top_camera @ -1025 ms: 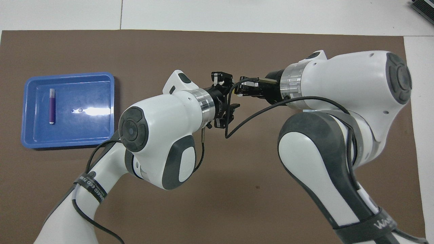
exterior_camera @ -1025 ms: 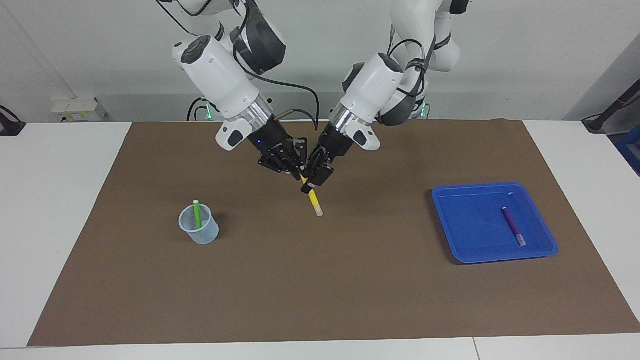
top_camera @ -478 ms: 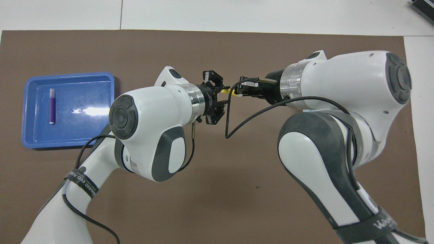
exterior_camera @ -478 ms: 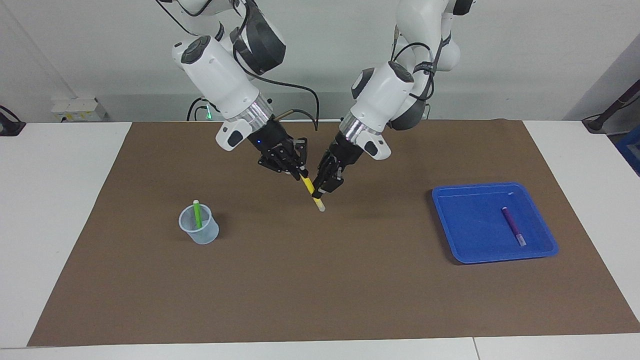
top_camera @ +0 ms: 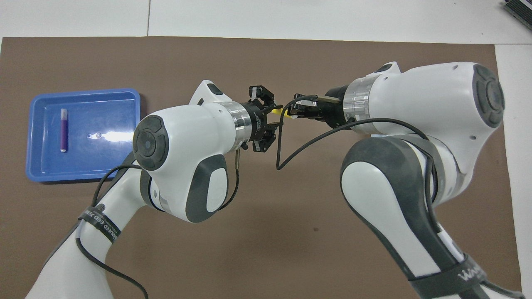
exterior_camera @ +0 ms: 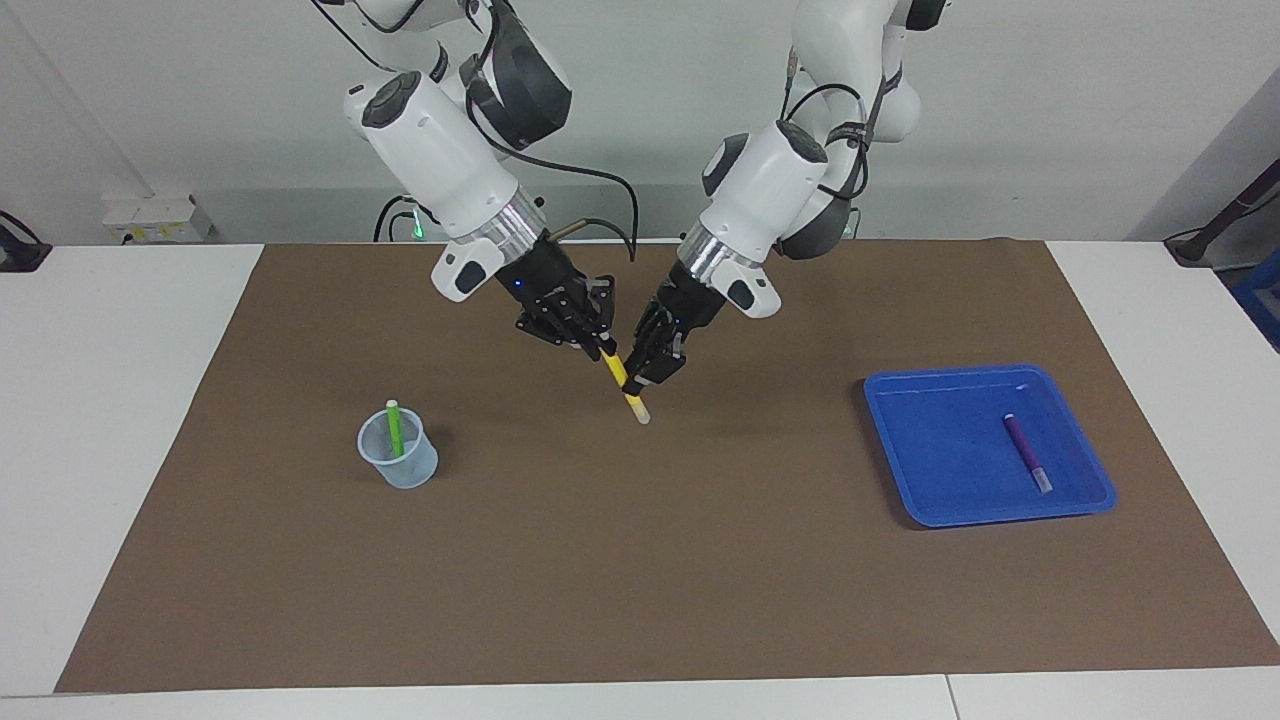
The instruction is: Right arm passes pens to left for tray arrangement
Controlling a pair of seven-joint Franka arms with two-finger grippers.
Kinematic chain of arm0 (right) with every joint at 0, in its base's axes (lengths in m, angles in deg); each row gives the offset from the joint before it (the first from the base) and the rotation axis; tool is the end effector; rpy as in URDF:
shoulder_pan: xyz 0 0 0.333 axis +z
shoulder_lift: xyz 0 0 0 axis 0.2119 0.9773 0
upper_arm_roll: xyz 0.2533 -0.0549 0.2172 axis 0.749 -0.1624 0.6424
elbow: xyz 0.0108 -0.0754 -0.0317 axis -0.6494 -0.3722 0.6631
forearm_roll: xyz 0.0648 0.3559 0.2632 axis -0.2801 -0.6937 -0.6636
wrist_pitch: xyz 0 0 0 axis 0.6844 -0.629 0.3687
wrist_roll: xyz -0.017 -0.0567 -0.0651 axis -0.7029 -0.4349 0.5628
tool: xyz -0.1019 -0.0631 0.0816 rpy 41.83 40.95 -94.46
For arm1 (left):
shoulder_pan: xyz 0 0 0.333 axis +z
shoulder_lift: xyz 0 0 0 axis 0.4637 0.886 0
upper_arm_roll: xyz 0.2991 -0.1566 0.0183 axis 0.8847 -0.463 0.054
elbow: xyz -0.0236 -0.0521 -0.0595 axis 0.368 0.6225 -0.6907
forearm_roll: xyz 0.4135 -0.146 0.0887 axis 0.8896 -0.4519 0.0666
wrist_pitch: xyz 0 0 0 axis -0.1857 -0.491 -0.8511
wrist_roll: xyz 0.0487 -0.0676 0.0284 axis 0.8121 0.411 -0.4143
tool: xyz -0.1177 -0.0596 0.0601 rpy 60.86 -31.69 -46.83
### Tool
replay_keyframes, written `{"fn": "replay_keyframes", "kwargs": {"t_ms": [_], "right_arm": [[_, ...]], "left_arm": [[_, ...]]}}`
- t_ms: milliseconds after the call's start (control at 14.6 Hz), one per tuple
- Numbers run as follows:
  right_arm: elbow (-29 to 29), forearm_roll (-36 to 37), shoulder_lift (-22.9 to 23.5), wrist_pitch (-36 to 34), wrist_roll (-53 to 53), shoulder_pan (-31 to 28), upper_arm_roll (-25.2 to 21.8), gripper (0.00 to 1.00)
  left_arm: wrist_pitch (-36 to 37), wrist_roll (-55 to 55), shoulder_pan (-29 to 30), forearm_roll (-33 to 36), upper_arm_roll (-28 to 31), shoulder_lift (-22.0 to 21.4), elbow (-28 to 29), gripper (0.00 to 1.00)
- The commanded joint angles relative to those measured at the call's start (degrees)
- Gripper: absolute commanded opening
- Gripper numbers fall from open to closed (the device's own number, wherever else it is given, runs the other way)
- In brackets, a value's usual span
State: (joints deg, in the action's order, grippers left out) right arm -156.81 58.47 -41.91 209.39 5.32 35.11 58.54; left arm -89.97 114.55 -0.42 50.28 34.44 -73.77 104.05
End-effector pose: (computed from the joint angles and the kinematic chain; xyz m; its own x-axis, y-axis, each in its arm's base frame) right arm 0.6481 0.2901 0.5124 0.9751 -0.1819 0.1265 -0.0892 -0.8450 -0.5273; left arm 0.5937 -0.4430 0.4523 0.2065 0.8308 -0.5168 0.9315 -0.0051 0.3638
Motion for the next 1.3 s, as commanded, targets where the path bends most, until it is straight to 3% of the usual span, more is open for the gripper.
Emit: {"fn": "replay_keyframes", "kwargs": {"t_ms": [0,68,205,615,683,751,820,888,956,1025,1230], "right_arm": [[-0.15,-0.93,-0.21,-0.46,0.14,-0.38,0.14,0.11],[-0.15,-0.84,-0.21,-0.46,0.05,-0.38,0.14,0.11],[-0.5,-0.67,-0.21,-0.46,0.14,-0.38,0.14,0.11],[-0.68,-0.4,-0.3,-0.72,-0.12,-0.38,0.14,0.13],[-0.68,-0.32,-0.39,-0.63,0.05,-0.38,0.14,0.2],[-0.68,-0.31,-0.3,-0.63,0.31,-0.38,0.14,0.35],[-0.59,-0.31,-0.3,-0.46,0.58,-0.38,0.14,0.66],[-0.51,-0.31,-0.3,-0.54,0.49,-0.47,0.14,0.85],[-0.42,-0.31,-0.39,-0.63,0.58,-0.47,0.14,0.95],[-0.42,-0.31,-0.65,-0.81,0.67,-0.47,0.14,1.0],[0.19,-0.14,-0.83,-2.38,0.67,-1.17,-0.21,1.0]], "left_arm": [[0.66,-0.02,-0.25,-1.37,0.18,-0.12,-0.49,0.21],[0.58,0.15,-0.25,-1.46,0.18,-0.12,-0.49,0.1],[0.32,1.9,-0.34,-1.2,0.1,-0.04,-0.57,0.01],[-1.62,2.97,-0.34,-1.02,0.09,0.14,-0.75,0.0],[-1.62,3.05,-0.34,-1.02,0.09,0.14,-0.75,0.0],[-1.62,2.97,-0.34,-1.02,0.09,0.23,-0.75,0.0],[-1.62,2.97,-0.34,-1.02,0.09,0.14,-0.75,0.0],[-1.62,2.88,-0.34,-1.02,0.09,0.23,-0.75,0.0],[-1.62,2.88,-0.34,-1.02,0.09,0.23,-0.75,0.0],[-1.53,2.88,-0.34,-0.85,0.09,0.23,-0.75,0.0],[-0.83,2.09,0.19,-0.24,0.18,0.23,-0.84,0.0]]}}
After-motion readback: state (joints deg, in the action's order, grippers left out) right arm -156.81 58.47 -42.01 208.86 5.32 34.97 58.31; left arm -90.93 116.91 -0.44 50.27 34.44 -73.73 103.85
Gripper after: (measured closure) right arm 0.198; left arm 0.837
